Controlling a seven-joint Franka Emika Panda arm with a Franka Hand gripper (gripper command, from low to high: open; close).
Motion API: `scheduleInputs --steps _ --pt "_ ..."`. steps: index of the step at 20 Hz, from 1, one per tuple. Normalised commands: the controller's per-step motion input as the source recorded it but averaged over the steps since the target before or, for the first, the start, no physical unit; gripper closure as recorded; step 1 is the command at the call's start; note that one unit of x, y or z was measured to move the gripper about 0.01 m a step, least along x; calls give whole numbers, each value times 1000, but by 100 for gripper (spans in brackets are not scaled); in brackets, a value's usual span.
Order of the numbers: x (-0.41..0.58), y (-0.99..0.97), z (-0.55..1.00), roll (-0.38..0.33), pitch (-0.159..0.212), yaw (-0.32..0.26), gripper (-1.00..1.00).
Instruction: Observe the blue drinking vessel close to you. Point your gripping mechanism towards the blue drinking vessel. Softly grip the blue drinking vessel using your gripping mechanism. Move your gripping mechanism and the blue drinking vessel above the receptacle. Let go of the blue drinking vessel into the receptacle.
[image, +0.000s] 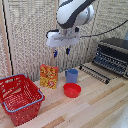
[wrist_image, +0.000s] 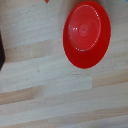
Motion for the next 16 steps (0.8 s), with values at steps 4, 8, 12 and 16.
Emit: scheduleInputs --steps 4,8,12,16 --pt "264 -851 -169 95 2 14 -100" --pt "247 -956 -144 110 0 19 -100" --pt "184 -921 -164 104 -6 23 -100" --pt "105 -707 -361 58 52 42 -100"
